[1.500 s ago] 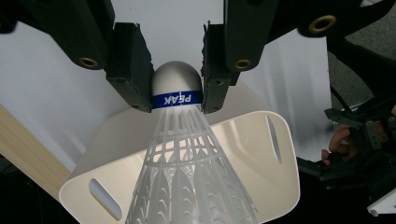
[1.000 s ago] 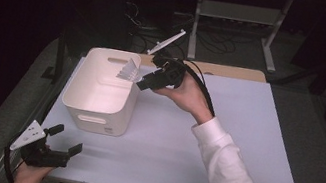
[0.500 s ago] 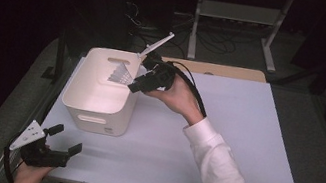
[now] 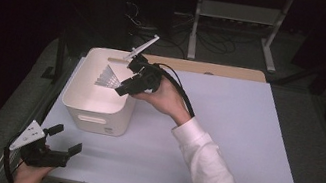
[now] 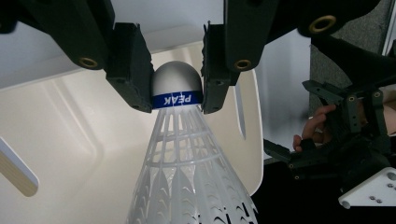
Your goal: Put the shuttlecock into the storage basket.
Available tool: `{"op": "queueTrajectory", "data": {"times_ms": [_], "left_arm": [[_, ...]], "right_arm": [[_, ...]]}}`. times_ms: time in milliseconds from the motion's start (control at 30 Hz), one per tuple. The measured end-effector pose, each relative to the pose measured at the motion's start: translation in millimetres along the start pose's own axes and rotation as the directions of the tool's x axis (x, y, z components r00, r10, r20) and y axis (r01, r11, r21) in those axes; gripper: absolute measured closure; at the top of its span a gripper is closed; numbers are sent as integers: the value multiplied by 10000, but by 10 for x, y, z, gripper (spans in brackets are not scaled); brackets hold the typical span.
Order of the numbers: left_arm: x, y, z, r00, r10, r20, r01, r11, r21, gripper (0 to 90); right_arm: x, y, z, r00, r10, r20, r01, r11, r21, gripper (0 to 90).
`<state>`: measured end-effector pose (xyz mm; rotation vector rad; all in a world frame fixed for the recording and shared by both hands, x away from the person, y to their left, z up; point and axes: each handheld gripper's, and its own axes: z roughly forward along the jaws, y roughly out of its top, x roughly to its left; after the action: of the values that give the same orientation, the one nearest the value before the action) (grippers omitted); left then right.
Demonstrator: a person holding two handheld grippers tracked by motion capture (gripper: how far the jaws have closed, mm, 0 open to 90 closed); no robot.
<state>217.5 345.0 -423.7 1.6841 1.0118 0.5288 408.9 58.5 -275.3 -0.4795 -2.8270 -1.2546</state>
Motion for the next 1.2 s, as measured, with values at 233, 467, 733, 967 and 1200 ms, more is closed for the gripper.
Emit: {"op": "queueTrajectory", "data": {"times_ms": [233,467,733,967,1200], "left_arm": [[-1,0,0,10000,-10,-7,10,10000,0,0],[-1,-1,2,10000,-43,-2,43,10000,-13,0],[-2,0,1,10000,-38,-24,38,10000,6,0],[2,1,0,10000,-9,-14,9,10000,63,0],[4,0,3,10000,-30,0,30,10000,33,0]], "right_arm": [[23,16,77,9999,-32,-108,33,10000,84,633],[20,14,152,9998,-135,-166,137,9998,130,632],[30,16,287,9993,-190,-318,199,9994,267,633],[17,10,378,9990,-226,-378,236,9994,259,632],[-15,7,437,9998,-179,105,175,9990,415,424]]}}
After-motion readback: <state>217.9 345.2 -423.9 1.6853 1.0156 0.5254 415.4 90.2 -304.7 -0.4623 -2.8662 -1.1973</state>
